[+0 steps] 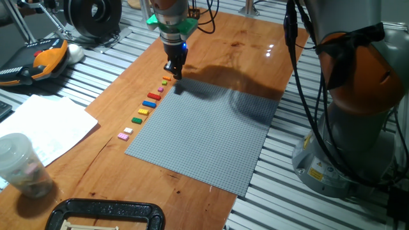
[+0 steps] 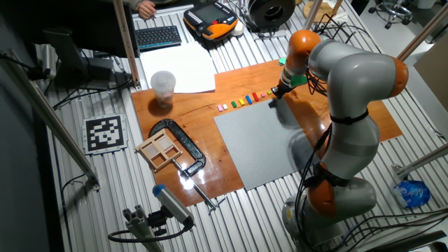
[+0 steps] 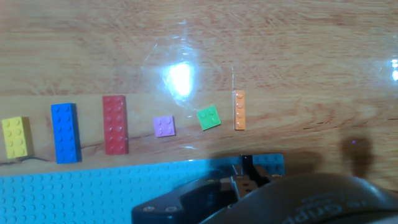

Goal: Build with small Lego blocks

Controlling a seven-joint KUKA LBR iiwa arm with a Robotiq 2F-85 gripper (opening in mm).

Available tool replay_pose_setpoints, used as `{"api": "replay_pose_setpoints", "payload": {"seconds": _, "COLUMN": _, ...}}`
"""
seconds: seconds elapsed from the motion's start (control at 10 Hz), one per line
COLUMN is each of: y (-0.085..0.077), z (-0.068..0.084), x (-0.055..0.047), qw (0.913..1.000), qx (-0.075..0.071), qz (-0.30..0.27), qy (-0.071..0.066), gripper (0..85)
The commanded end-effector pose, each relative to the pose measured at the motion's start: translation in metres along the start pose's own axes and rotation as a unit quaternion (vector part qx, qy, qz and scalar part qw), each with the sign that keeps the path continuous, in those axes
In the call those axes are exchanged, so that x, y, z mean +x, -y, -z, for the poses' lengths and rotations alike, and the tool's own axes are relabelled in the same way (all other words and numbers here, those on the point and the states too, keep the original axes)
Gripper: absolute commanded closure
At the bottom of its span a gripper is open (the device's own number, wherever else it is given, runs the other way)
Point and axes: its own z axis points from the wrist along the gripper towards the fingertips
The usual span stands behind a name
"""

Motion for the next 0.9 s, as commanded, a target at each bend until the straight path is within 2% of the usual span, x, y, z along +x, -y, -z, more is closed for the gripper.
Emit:
{"api": "replay_pose_setpoints", "payload": {"seconds": 0.0, "y": 0.0, "z": 0.0, "x": 0.0, "qw": 1.0, "qx": 0.002, "qz": 0.001, "qy": 0.002, "gripper": 85.0}}
{"api": "replay_pose_setpoints", "payload": {"seconds": 0.2, "y": 0.0, "z": 0.0, "x": 0.0, "qw": 1.0, "qx": 0.003, "qz": 0.003, "qy": 0.002, "gripper": 85.0}}
{"api": "replay_pose_setpoints", "payload": {"seconds": 0.4, "y": -0.005, "z": -0.004, "x": 0.014, "qw": 1.0, "qx": 0.003, "qz": 0.002, "qy": 0.006, "gripper": 85.0}}
{"api": "replay_pose_setpoints", "payload": {"seconds": 0.5, "y": -0.006, "z": -0.004, "x": 0.017, "qw": 1.0, "qx": 0.003, "qz": 0.001, "qy": 0.006, "gripper": 85.0}}
{"api": "replay_pose_setpoints", "payload": {"seconds": 0.7, "y": -0.003, "z": -0.007, "x": 0.017, "qw": 1.0, "qx": 0.002, "qz": 0.005, "qy": 0.006, "gripper": 85.0}}
{"api": "replay_pose_setpoints", "payload": {"seconds": 0.8, "y": 0.001, "z": -0.013, "x": 0.019, "qw": 0.9999, "qx": 0.0, "qz": 0.009, "qy": 0.01, "gripper": 85.0}}
